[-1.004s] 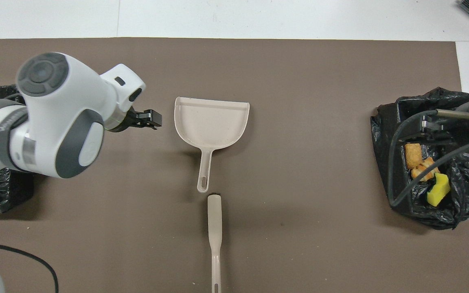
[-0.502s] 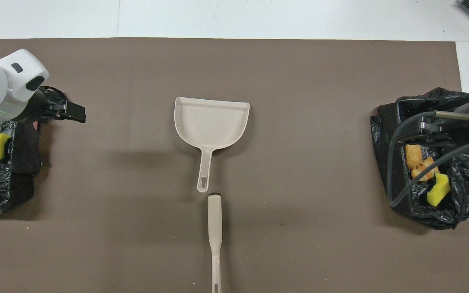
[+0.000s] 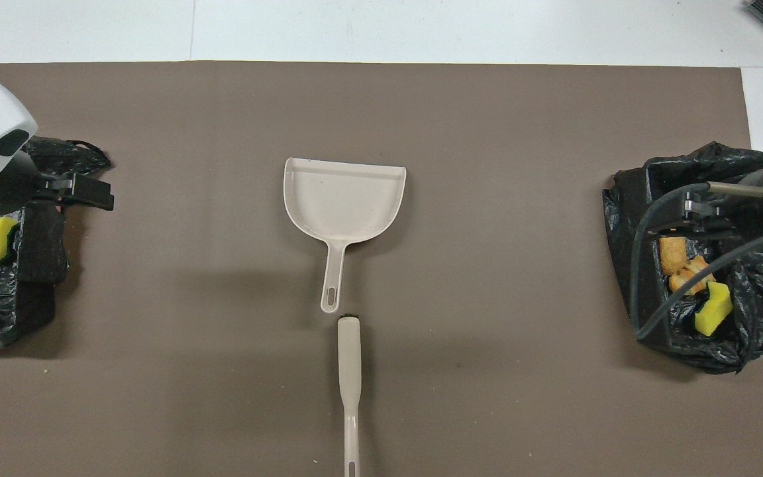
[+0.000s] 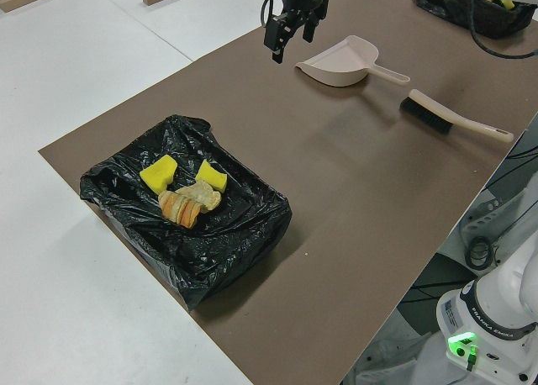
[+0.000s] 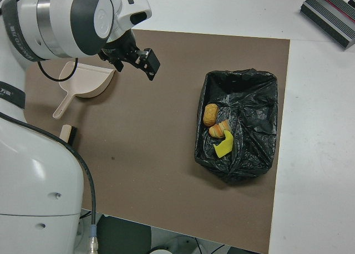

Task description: Sweep and dump trash in bin

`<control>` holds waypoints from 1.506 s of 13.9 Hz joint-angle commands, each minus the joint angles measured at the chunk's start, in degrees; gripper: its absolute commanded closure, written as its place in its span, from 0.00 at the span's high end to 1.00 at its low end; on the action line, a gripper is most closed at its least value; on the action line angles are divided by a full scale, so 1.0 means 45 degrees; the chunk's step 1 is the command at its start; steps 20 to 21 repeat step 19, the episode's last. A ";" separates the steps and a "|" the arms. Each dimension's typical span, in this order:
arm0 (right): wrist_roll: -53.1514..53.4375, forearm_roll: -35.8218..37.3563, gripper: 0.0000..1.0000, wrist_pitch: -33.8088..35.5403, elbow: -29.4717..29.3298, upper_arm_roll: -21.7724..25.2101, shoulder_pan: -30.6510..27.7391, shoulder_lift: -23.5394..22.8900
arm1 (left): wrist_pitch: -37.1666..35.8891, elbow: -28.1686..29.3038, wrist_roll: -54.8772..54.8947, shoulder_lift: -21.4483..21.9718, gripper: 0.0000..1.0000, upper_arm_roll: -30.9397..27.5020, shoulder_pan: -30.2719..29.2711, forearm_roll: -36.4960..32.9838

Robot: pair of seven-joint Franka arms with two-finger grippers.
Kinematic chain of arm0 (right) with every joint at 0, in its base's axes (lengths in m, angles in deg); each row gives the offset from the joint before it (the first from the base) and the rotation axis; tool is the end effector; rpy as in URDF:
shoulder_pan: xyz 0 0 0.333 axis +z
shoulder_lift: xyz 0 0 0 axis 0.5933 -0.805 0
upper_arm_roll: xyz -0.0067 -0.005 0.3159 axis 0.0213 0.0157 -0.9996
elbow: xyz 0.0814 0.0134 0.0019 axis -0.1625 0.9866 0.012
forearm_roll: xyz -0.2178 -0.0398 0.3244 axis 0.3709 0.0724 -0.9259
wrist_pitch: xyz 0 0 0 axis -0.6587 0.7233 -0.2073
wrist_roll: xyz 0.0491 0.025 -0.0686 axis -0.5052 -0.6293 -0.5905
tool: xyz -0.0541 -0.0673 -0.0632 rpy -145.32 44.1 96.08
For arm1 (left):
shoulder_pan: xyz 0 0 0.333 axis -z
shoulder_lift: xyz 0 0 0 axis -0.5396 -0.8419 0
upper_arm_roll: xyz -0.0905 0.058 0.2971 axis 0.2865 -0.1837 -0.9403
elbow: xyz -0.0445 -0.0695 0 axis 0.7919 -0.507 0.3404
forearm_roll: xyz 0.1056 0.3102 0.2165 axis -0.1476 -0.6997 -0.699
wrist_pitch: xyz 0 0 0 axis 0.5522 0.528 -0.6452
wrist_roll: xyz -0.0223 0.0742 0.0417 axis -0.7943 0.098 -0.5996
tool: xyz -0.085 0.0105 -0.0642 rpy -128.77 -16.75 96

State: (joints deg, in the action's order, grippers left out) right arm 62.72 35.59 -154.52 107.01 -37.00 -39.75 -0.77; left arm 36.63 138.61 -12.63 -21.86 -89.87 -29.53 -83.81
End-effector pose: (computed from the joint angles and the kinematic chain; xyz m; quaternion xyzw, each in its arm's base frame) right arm 0.5342 0.0614 0.6519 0.9952 -0.0948 -0.0213 0.0101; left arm 0.5724 -0.0376 0.5634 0.9985 -0.0459 0.0010 0.0287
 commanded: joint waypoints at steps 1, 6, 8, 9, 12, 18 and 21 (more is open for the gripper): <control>-0.0081 -0.0246 1.00 0.0003 0.0344 -0.0034 -0.0133 0.0303 | -0.1702 -0.0924 0.0413 0.0201 1.00 -0.0003 -0.0071 -0.0310; -0.0120 -0.0246 1.00 0.0003 0.0364 -0.0034 -0.0133 0.0303 | -0.1922 -0.0595 0.0493 0.0592 1.00 0.0016 -0.0090 -0.0271; -0.0120 -0.0246 1.00 0.0003 0.0363 -0.0015 -0.0133 0.0303 | -0.2369 -0.0946 0.0531 0.0456 1.00 -0.0003 -0.0091 -0.0290; -0.0120 -0.0246 1.00 0.0003 0.0364 -0.0034 -0.0133 0.0303 | -0.2798 -0.1218 0.0512 0.0358 1.00 -0.0003 -0.0091 -0.0309; -0.0120 -0.0246 1.00 0.0003 0.0363 -0.0015 -0.0133 0.0303 | -0.3213 -0.1768 0.0531 0.0142 1.00 -0.0082 -0.0091 -0.0310; -0.0120 -0.0246 1.00 0.0003 0.0364 -0.0034 -0.0133 0.0303 | -0.3212 -0.1729 0.0531 0.0182 1.00 -0.0082 -0.0245 -0.0290; -0.0120 -0.0246 1.00 0.0003 0.0364 -0.0034 -0.0152 0.0303 | -0.3212 -0.1729 0.0551 0.0182 1.00 -0.0082 -0.0285 -0.0290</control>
